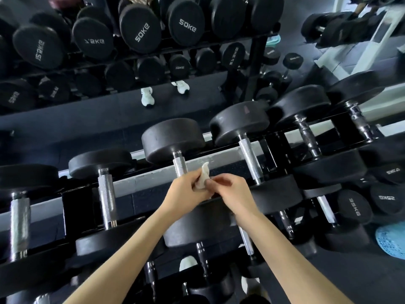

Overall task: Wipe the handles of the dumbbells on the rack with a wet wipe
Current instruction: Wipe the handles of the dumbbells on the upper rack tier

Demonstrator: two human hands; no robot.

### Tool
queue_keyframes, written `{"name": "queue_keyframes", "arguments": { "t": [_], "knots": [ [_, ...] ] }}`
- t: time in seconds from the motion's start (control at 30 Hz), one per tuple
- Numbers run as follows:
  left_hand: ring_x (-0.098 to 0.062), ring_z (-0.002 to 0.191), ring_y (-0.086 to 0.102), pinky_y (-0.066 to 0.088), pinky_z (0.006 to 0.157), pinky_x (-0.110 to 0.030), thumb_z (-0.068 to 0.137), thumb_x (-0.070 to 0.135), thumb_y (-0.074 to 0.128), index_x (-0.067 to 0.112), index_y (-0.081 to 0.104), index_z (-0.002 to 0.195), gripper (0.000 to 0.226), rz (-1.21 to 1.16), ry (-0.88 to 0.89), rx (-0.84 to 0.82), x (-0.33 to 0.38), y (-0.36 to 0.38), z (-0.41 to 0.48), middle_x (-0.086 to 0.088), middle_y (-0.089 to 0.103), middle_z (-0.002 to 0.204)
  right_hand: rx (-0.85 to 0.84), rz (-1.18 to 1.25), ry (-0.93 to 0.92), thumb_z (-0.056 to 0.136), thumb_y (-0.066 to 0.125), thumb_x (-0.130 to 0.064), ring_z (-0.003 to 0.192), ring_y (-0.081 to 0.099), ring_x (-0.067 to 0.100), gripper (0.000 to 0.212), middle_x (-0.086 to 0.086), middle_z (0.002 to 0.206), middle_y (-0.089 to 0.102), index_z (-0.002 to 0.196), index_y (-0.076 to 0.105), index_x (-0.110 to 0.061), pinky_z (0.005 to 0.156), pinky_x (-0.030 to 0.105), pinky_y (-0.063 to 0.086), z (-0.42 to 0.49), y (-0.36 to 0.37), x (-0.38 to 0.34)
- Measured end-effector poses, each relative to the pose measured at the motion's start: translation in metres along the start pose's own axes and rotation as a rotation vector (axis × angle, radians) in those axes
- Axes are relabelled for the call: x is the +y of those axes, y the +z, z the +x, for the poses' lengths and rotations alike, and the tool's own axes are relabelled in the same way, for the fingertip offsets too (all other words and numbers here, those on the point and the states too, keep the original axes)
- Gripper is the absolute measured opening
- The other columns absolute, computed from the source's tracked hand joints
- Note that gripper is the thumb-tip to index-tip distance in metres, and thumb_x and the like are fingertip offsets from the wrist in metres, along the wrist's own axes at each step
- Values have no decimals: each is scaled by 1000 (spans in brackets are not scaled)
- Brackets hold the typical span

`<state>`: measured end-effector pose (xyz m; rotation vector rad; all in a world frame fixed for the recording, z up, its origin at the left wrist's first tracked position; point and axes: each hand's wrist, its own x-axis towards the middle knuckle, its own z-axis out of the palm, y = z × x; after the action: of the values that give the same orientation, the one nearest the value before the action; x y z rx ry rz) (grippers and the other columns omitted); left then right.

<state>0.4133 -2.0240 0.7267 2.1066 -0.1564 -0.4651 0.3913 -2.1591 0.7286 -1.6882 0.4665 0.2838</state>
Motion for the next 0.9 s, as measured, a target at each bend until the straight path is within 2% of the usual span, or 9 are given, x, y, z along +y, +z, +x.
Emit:
{"name": "queue_keyframes", "arguments": {
  "t": [0.1,0.2,0.27,0.37,0.47,0.57,0.67,0.8,0.9],
  "knots": [
    [3,96,58,40,85,-11,75,15,77,27,60,121,50,-117,-70,-62,9,16,7,29,62,97,94,22,12,84,65,-14,80,65,15,6,1,79,69,79,69,-14,75,26,52,8,-39,1],
    [-2,117,52,40,91,-12,77,23,76,23,51,135,63,-49,-122,33,22,30,24,14,55,130,219,27,-30,82,63,-10,65,53,14,12,-1,65,60,70,64,-10,63,26,43,27,-92,-2],
    [-5,115,54,43,89,-14,81,25,72,24,55,130,52,-15,-132,165,35,38,39,8,59,128,245,-122,-93,85,63,-17,65,51,12,13,-3,67,58,77,64,-7,58,22,38,44,-122,-5],
    [-9,118,53,37,91,-17,85,26,67,23,59,126,42,49,-137,335,58,50,64,6,61,125,240,-446,-155,88,61,-25,80,60,19,16,0,81,65,87,68,-10,68,28,43,79,-143,-3],
    [-12,122,51,30,88,-12,87,26,64,20,59,125,39,134,-124,485,77,60,91,2,56,131,133,-599,-178,87,60,-27,71,55,24,28,7,65,60,63,64,-15,62,29,35,114,-137,5],
    [-14,133,40,28,97,-17,90,28,61,19,55,131,42,182,-121,590,86,67,113,-2,46,143,28,-568,-219,86,62,-23,58,50,17,28,6,57,58,64,64,-6,58,28,30,131,-123,14],
    [-13,136,36,29,100,-19,92,32,58,20,51,134,45,145,-138,588,88,71,130,-1,47,142,-36,-509,-247,90,60,-24,77,61,20,21,8,81,70,86,69,-6,70,27,40,132,-118,23],
    [-4,96,49,42,87,-23,92,39,55,22,52,134,45,115,-154,588,88,73,147,5,56,108,14,-436,-209,85,67,-22,90,63,23,18,8,94,71,93,65,-6,73,22,41,139,-124,33],
    [-4,104,48,38,87,-19,88,47,58,25,51,134,51,63,-206,605,85,69,159,6,54,122,83,-405,-111,81,71,-26,92,63,24,26,10,96,69,95,62,-6,75,25,42,140,-122,31]
  ]
}}
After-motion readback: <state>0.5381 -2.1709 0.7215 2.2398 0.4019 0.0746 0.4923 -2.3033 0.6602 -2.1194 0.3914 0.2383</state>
